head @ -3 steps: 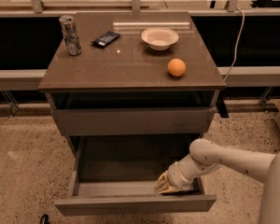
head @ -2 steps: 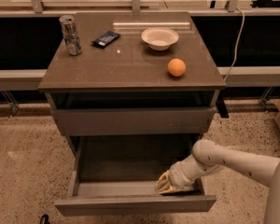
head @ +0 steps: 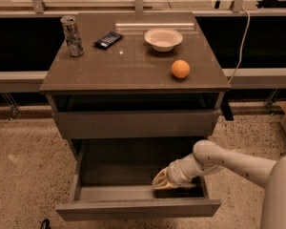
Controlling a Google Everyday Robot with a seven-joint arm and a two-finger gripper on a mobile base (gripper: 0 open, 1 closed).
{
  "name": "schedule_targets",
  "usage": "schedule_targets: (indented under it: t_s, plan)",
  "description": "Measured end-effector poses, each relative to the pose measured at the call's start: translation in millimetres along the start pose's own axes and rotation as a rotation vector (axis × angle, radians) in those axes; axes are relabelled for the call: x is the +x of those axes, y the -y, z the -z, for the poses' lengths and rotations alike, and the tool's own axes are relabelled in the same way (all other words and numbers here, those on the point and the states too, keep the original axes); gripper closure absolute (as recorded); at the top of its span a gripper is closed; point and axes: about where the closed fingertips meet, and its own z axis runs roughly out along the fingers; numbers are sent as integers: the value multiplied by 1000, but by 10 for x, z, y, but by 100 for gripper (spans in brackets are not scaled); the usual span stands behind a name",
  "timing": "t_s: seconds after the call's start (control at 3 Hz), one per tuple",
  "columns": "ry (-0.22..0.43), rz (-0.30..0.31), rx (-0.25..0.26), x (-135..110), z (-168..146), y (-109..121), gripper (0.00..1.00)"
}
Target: Open middle drawer
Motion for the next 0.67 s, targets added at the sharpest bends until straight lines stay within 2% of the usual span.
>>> schedule_targets:
  t_s: [0.33,0.67]
  plan:
    - [22,-7,18,-5,-118,113,100]
    - [35,-8,18,-42,-173,108,100]
